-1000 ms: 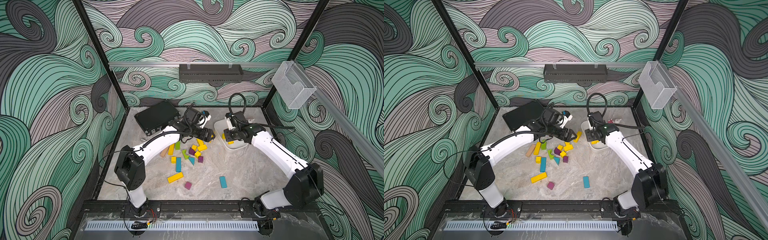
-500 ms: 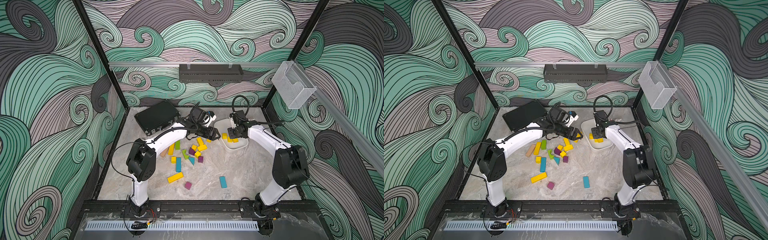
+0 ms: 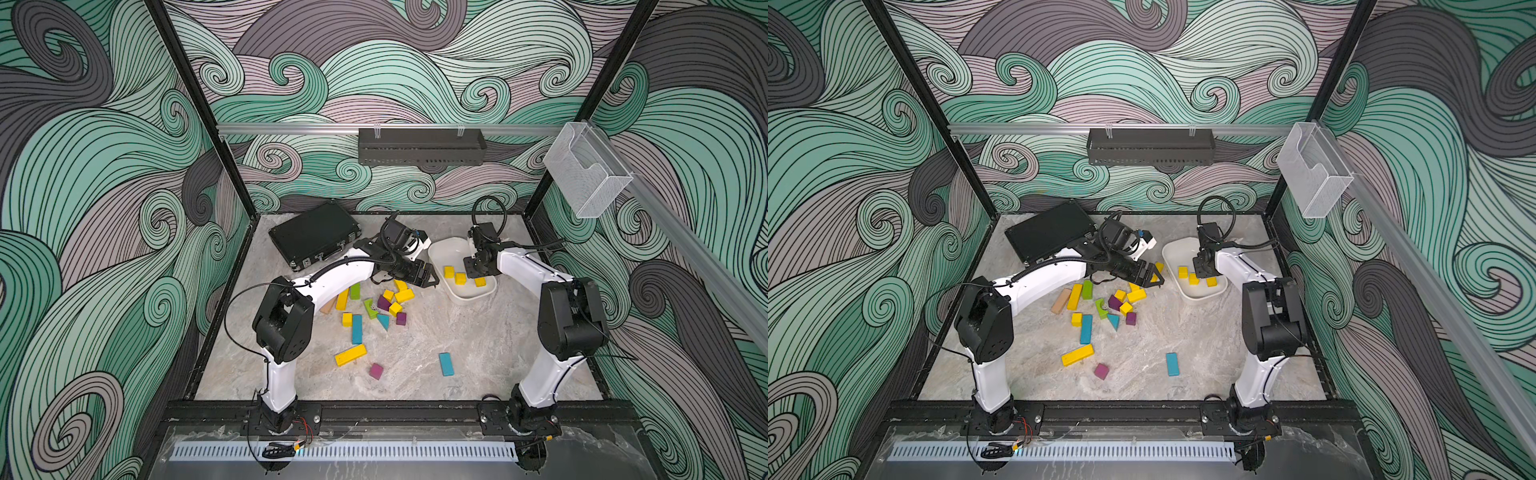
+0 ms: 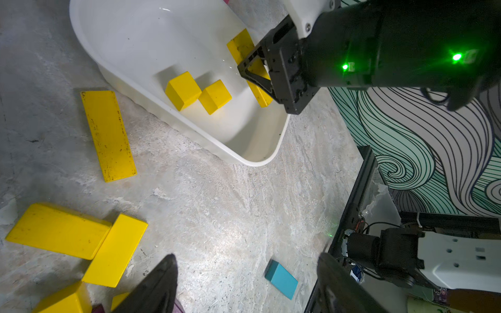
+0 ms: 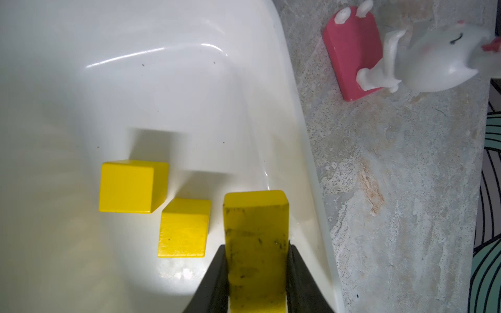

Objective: Pick out the yellow building blocks
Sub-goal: Place the building block in the storage box.

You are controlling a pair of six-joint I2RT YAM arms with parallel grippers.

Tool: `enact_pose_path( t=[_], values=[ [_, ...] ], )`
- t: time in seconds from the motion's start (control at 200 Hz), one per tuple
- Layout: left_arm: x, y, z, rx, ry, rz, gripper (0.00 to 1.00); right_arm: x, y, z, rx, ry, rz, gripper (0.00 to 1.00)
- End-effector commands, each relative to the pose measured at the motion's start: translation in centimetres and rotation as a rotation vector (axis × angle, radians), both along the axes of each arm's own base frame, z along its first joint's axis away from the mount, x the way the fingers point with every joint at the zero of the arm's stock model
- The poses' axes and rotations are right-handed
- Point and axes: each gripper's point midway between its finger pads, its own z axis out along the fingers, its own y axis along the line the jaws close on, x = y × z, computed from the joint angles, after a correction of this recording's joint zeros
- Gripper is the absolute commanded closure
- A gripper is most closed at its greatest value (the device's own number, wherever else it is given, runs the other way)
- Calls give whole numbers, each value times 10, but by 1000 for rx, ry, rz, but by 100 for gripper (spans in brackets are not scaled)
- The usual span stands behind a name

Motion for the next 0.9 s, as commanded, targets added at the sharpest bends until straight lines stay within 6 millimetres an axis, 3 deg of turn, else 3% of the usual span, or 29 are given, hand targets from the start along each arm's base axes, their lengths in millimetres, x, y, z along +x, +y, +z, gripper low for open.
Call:
enact_pose_path(
  t=[0.0,0.2,0.335,0.47,0.896],
  values=[
    [-5,-5,-4,-10,33,-16,21,9,-2,-2,-13,-12,-4,69],
    [-6,-7,-8,-12,52,-19,21,7,-3,-13,-18,14,-13,67],
    [-6,-7,-9,-13,55,-19,20,8,-6,-14,-32,14,-22,60],
    [-6,-7,-9,-11,54,-17,20,10,-7,-11,-32,4,-27,55],
    [-5,-5,-6,-6,45,-11,20,11,-1,10,12,-42,-33,57]
  ],
)
